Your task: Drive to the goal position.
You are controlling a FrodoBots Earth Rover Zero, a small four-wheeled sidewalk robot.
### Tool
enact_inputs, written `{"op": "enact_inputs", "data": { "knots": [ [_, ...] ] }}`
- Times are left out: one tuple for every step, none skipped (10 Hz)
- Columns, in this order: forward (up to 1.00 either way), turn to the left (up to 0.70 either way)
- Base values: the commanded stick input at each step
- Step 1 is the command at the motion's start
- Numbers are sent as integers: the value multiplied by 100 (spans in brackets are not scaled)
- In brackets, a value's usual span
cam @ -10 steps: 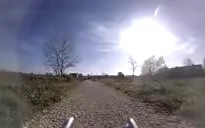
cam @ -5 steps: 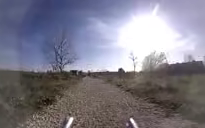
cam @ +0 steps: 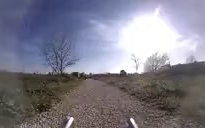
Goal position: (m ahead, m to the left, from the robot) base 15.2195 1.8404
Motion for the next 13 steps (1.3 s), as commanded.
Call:
{"op": "enact_inputs", "data": {
  "knots": [
    [49,0],
    [49,0],
    [49,0],
    [49,0],
    [49,0],
    [49,0],
    [49,0],
    [49,0],
    [49,0],
    [49,0],
    [49,0],
    [49,0],
    [49,0]
  ]
}}
